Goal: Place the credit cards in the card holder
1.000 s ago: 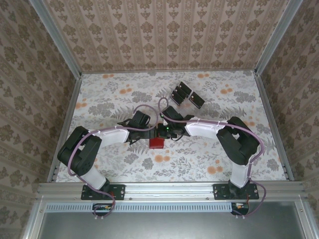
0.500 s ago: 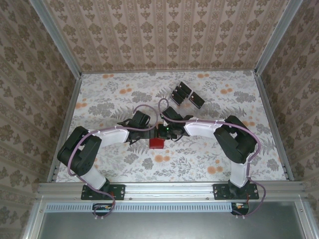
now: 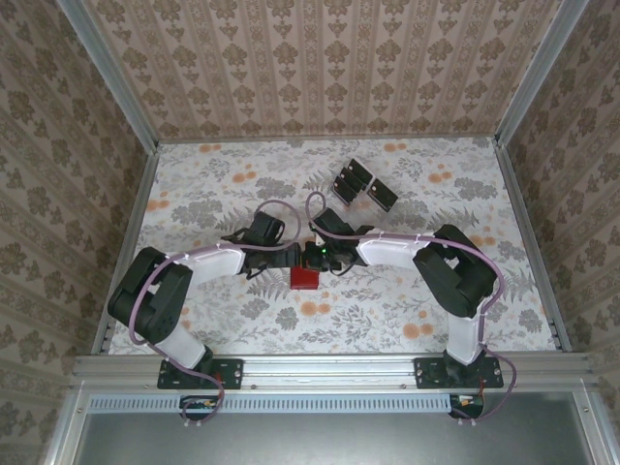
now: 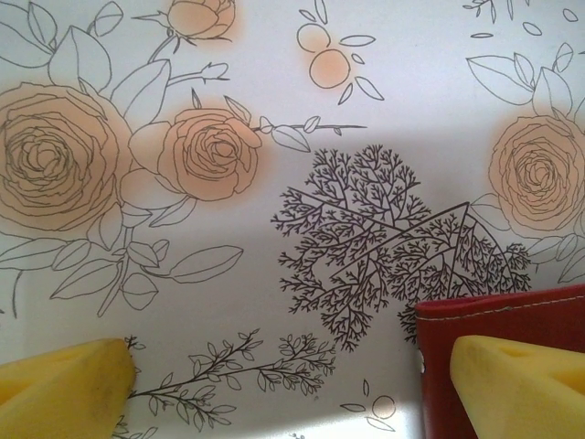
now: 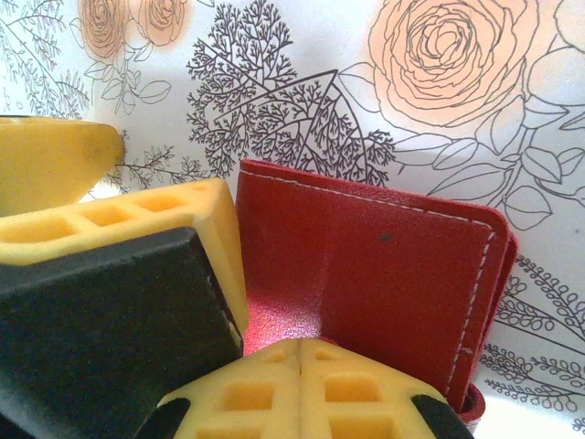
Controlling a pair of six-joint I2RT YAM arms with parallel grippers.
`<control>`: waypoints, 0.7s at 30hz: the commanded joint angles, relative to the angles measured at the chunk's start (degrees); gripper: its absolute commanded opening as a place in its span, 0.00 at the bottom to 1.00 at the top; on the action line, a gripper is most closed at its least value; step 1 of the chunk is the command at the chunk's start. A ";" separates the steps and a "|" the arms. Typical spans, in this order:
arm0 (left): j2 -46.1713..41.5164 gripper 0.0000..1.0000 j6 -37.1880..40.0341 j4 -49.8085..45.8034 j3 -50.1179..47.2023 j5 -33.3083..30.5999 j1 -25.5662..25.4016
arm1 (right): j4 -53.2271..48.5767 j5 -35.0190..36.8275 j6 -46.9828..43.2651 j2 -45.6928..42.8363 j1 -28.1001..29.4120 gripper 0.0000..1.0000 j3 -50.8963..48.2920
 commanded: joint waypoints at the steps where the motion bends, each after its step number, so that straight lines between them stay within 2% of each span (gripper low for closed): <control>1: 0.67 1.00 1.82 -0.41 -1.38 0.42 1.08 | 0.11 -0.76 0.77 1.39 0.33 0.00 -0.72; 10: 2.29 1.00 0.60 1.70 -2.61 1.67 0.91 | 0.25 -0.14 0.95 1.79 0.33 0.00 -2.01; 21: 2.10 0.99 0.09 2.09 -3.19 1.75 0.56 | 1.87 2.92 1.70 2.58 0.25 0.00 -8.15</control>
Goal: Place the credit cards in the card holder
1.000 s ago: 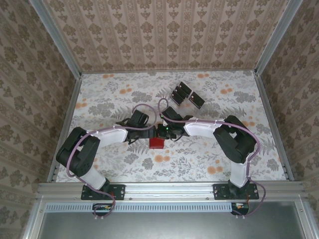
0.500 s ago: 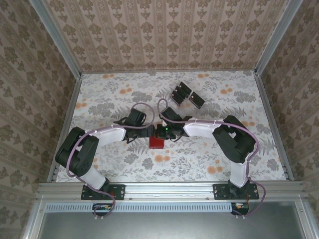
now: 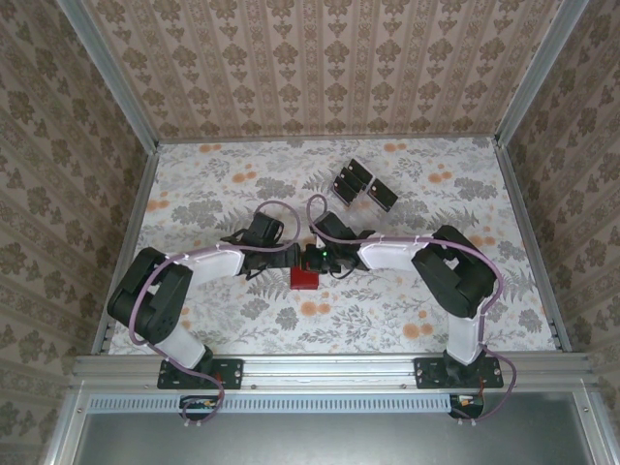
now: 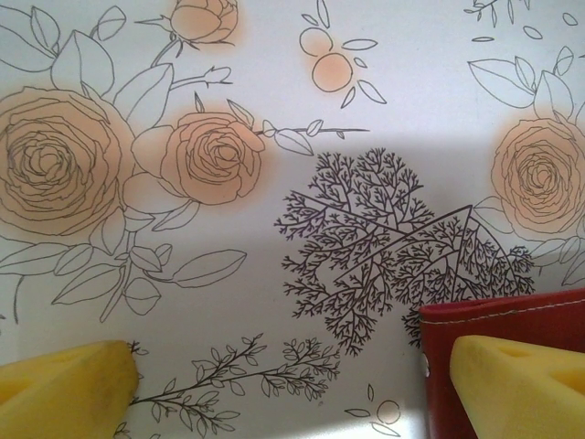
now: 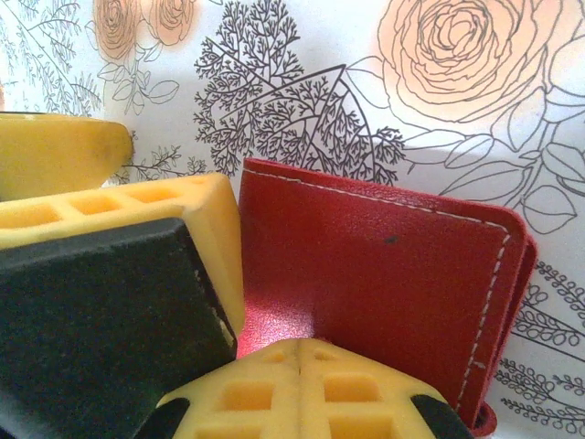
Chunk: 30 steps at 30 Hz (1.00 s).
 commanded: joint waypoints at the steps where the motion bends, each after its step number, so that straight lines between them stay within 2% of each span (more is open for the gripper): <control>1: 2.09 1.00 -0.07 0.33 -2.18 1.45 0.46 | -5.04 3.39 0.75 2.72 0.00 0.00 -4.41; 6: 1.96 1.00 -0.09 0.31 -2.16 1.45 0.28 | -3.15 3.13 1.76 2.45 -0.96 0.00 -6.44; 16: 0.70 1.00 -0.67 -1.00 -1.42 1.10 0.27 | -1.44 -1.26 1.27 0.25 -0.99 0.02 -2.91; 23: -1.66 1.00 -1.64 -3.91 1.51 1.27 1.22 | -3.93 -2.96 -1.88 -4.66 -1.06 0.40 3.76; 30: -5.56 1.00 -1.38 -7.74 5.72 1.28 3.42 | -4.72 -3.73 -3.62 -10.39 -1.07 0.56 5.11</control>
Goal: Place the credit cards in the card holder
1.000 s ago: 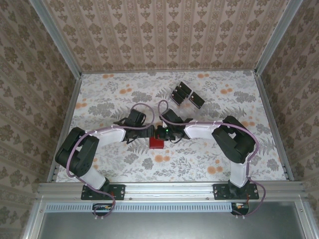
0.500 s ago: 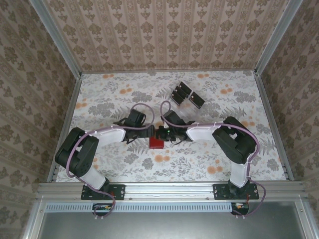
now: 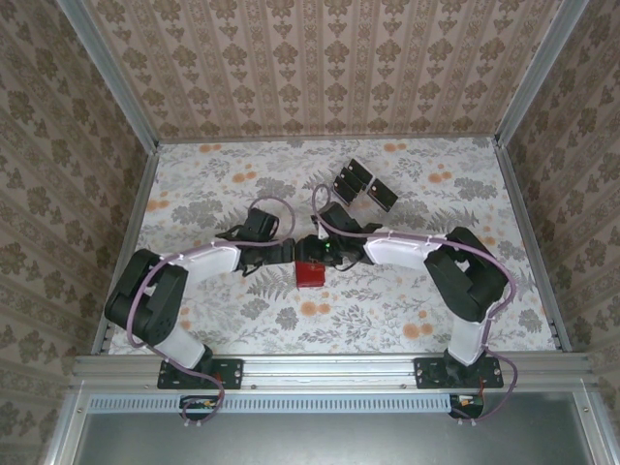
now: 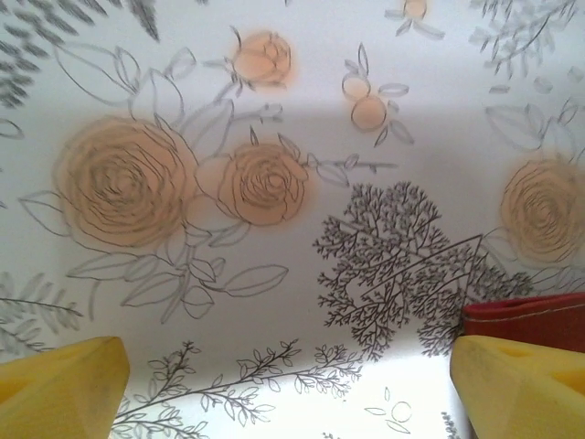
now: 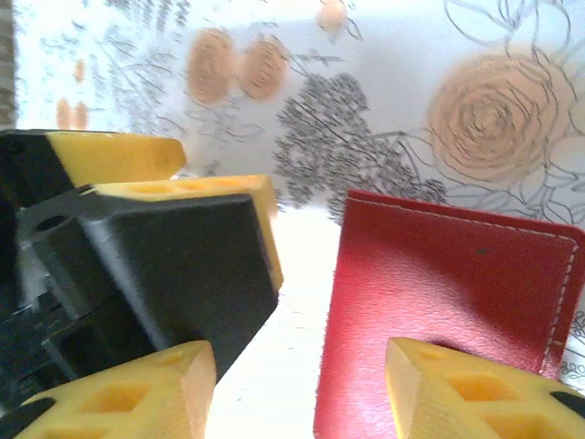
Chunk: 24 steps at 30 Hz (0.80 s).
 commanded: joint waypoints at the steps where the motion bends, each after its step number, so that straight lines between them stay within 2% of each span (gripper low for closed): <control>1: -3.93 1.00 -0.53 -3.21 3.24 0.74 1.16 | -0.64 -1.30 -1.36 -5.92 0.41 0.58 1.01; 8: -13.22 1.00 0.85 -7.96 4.06 0.68 4.88 | -5.76 6.36 -1.58 -18.90 0.29 0.74 -8.31; 9: -14.37 1.00 1.03 -8.36 3.85 0.94 7.02 | -6.28 7.18 -1.61 -20.65 0.19 0.76 -9.53; 13: -17.59 1.00 1.78 -8.75 2.15 2.73 9.22 | -9.63 11.16 -2.39 -24.56 0.19 0.77 -12.29; 18: -16.25 1.00 2.92 -7.13 -0.39 4.71 9.29 | -17.04 14.80 -3.85 -18.13 0.54 0.72 -7.16; 24: -8.91 1.00 3.20 -2.38 -1.14 8.31 8.60 | -22.78 18.76 -5.72 -6.52 2.92 0.60 3.11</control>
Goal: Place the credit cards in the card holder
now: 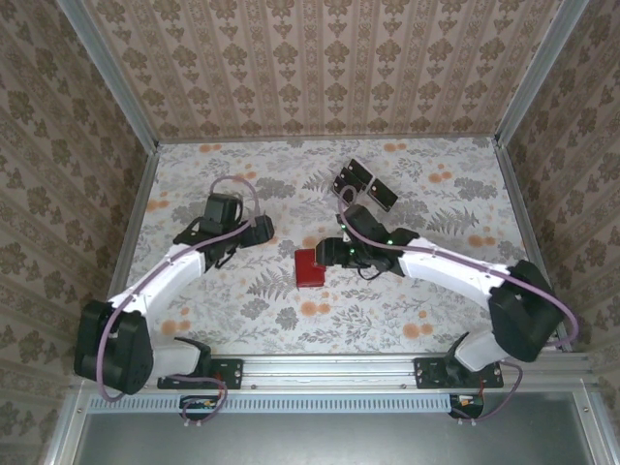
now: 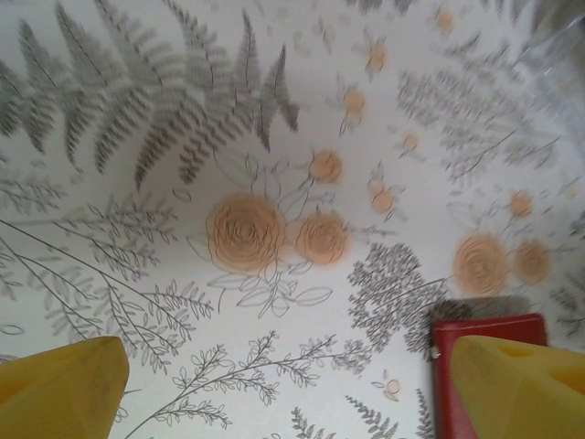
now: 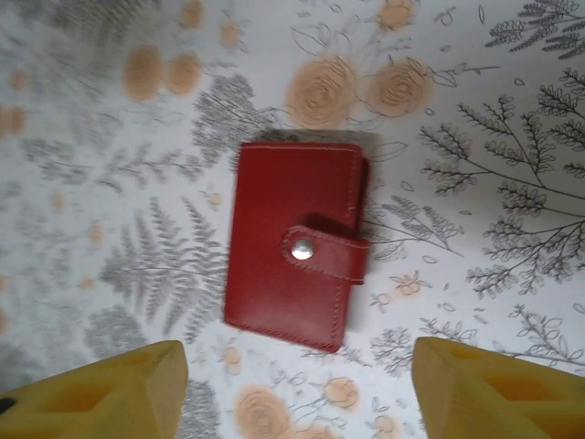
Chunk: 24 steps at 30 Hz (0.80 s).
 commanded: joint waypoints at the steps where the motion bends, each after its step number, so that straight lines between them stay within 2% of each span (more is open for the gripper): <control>1: 3.75 1.00 1.72 3.39 -0.21 3.35 -0.87 | -6.05 4.33 -2.23 5.34 1.65 0.57 6.24; 8: 9.71 1.00 1.66 4.62 2.07 3.63 -2.57 | -12.12 8.88 -3.75 14.30 4.48 0.46 15.10; 13: 10.75 1.00 0.70 6.34 1.31 4.24 -2.66 | -16.73 12.92 -4.44 18.36 5.89 0.40 19.38; 24: 11.57 1.00 0.09 7.63 1.09 4.95 -3.18 | -18.22 15.18 -4.62 21.24 6.36 0.31 20.69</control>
